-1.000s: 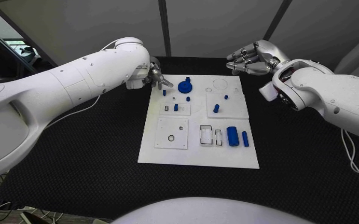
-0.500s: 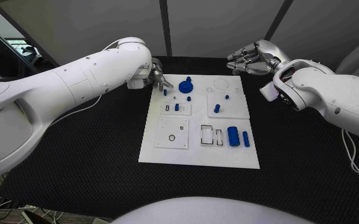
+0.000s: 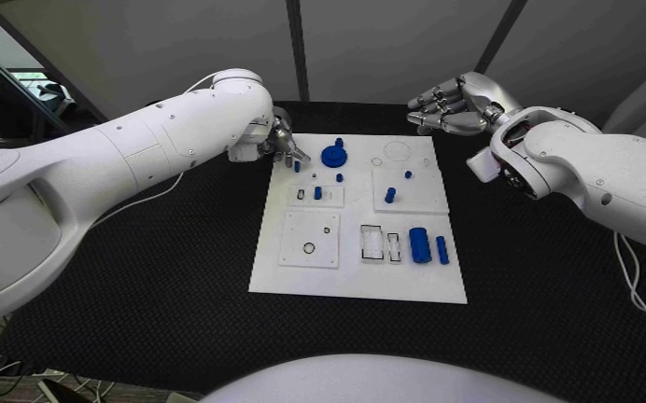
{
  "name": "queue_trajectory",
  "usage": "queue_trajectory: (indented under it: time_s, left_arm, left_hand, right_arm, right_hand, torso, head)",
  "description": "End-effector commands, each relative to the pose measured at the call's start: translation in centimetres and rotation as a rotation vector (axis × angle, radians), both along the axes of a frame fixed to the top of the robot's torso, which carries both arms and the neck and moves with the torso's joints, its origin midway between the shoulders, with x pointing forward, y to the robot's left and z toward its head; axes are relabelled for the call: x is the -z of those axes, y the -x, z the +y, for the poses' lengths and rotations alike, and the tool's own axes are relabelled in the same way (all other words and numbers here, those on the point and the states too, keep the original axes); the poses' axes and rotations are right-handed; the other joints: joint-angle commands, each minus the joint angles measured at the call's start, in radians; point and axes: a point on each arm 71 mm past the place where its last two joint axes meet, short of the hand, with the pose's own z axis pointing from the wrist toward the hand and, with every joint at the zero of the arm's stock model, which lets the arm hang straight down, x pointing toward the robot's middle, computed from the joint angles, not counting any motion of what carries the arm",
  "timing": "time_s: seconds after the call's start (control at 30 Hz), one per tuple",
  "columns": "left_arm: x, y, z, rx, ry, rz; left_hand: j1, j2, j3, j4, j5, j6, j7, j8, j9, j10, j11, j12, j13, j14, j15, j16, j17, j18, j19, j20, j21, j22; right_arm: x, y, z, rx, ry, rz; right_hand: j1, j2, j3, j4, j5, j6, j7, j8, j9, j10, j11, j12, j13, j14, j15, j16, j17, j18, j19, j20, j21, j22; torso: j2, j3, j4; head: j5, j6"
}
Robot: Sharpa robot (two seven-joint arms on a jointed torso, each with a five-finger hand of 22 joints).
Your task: Assemble the parts on the task board
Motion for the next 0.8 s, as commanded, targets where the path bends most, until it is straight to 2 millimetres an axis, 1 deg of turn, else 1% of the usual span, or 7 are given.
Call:
queue_trajectory:
  time_s: [0.03, 0.27, 0.43, 0.47, 0.57, 0.67, 0.8]
  left_arm:
    - [-0.01, 0.03, -0.11, 0.017, -0.006, 0.008]
    - [0.03, 0.01, -0.19, 0.017, -0.005, 0.008]
    - [0.07, 0.00, -0.29, 0.019, -0.003, 0.008]
    - [0.07, 0.01, -0.31, 0.021, -0.002, 0.009]
    - [0.10, 0.02, -0.37, 0.027, 0.001, 0.012]
    - [0.12, 0.05, -0.43, 0.032, 0.003, 0.013]
    - [0.13, 0.05, -0.44, 0.033, 0.005, 0.013]
  left_hand:
    - [0.008, 0.000, -0.006, 0.000, 0.005, 0.009, -0.001, 0.008, 0.001, 0.001, -0.006, 0.006, 0.001, 0.065, 0.000, 0.007, 0.168, -0.032, 0.006, -0.003, 0.004, 0.001]
    - [0.017, 0.004, -0.007, -0.002, 0.005, 0.012, -0.004, 0.015, 0.004, 0.002, -0.008, 0.007, 0.000, 0.065, -0.001, 0.009, 0.169, -0.032, 0.006, -0.005, 0.005, 0.002]
    - [0.059, 0.028, 0.008, -0.021, 0.001, 0.012, -0.009, 0.027, 0.009, 0.005, -0.013, 0.009, -0.001, 0.066, -0.006, 0.011, 0.170, -0.032, 0.009, -0.009, 0.006, 0.007]
    - [0.068, 0.030, 0.012, -0.026, -0.001, 0.011, -0.009, 0.029, 0.009, 0.005, -0.014, 0.009, -0.001, 0.066, -0.006, 0.012, 0.170, -0.033, 0.009, -0.010, 0.006, 0.008]
    - [0.102, 0.029, 0.025, -0.048, -0.003, 0.007, -0.011, 0.033, 0.011, 0.004, -0.016, 0.006, -0.005, 0.066, -0.008, 0.013, 0.171, -0.033, 0.010, -0.012, 0.006, 0.010]
    - [0.106, 0.029, 0.026, -0.051, -0.004, 0.007, -0.012, 0.034, 0.011, 0.004, -0.017, 0.006, -0.006, 0.067, -0.009, 0.014, 0.172, -0.033, 0.010, -0.012, 0.007, 0.011]
    - [0.110, 0.029, 0.029, -0.054, -0.004, 0.008, -0.013, 0.036, 0.012, 0.004, -0.017, 0.006, -0.006, 0.067, -0.009, 0.015, 0.172, -0.033, 0.010, -0.012, 0.007, 0.011]
  right_arm:
    - [-0.11, 0.02, 0.13, -0.010, 0.000, -0.002]
    - [-0.11, 0.03, 0.17, -0.012, 0.000, -0.001]
    - [-0.11, 0.03, 0.18, -0.013, 0.000, -0.001]
    - [-0.11, 0.03, 0.19, -0.013, 0.000, -0.001]
    - [-0.11, 0.04, 0.22, -0.015, 0.000, -0.001]
    - [-0.11, 0.04, 0.23, -0.015, 0.000, -0.001]
    - [-0.10, 0.03, 0.24, -0.015, 0.000, 0.000]
  right_hand:
    - [-0.006, 0.001, -0.003, -0.002, 0.006, 0.003, 0.004, -0.003, 0.000, -0.007, 0.000, -0.003, -0.001, -0.007, -0.002, -0.005, -0.001, 0.005, -0.001, 0.009, -0.007, -0.001]
    - [-0.006, 0.001, -0.003, -0.002, 0.006, 0.003, 0.004, -0.003, 0.000, -0.007, 0.000, -0.003, -0.001, -0.007, -0.002, -0.005, -0.001, 0.005, -0.001, 0.009, -0.007, -0.001]
    - [-0.006, 0.001, -0.003, -0.002, 0.006, 0.003, 0.004, -0.003, 0.000, -0.007, 0.000, -0.003, -0.001, -0.007, -0.002, -0.005, -0.001, 0.005, -0.001, 0.009, -0.007, -0.001]
    - [-0.006, 0.006, -0.001, -0.003, 0.009, 0.005, 0.004, -0.002, 0.000, -0.005, -0.001, -0.001, -0.001, -0.007, -0.003, -0.004, -0.003, 0.005, 0.001, 0.009, -0.009, -0.001]
    - [-0.006, 0.007, 0.000, -0.003, 0.009, 0.005, 0.004, -0.002, 0.000, -0.005, -0.001, -0.001, -0.001, -0.007, -0.003, -0.004, -0.003, 0.005, 0.001, 0.009, -0.010, -0.001]
    - [-0.006, 0.007, 0.000, -0.003, 0.009, 0.005, 0.004, -0.002, 0.000, -0.005, -0.001, -0.001, -0.001, -0.007, -0.003, -0.004, -0.003, 0.005, 0.001, 0.009, -0.010, -0.001]
    - [-0.006, 0.007, 0.000, -0.003, 0.009, 0.005, 0.004, -0.002, 0.000, -0.005, -0.001, -0.001, -0.001, -0.007, -0.003, -0.004, -0.003, 0.005, 0.001, 0.009, -0.010, -0.001]
  torso:
    - [0.000, 0.0003, 0.0001]
    - [0.000, 0.0004, -0.0003]
    - [0.000, 0.0003, 0.0000]
    - [0.000, 0.0003, 0.0001]
    - [0.000, 0.0006, 0.0000]
    - [0.000, 0.0006, 0.0003]
    - [0.000, -0.0001, -0.0001]
  head:
    - [-0.001, -0.002]
    - [0.000, -0.003]
    - [0.001, -0.003]
    - [0.001, -0.004]
    - [0.001, -0.005]
    - [0.002, -0.007]
    - [0.001, -0.007]
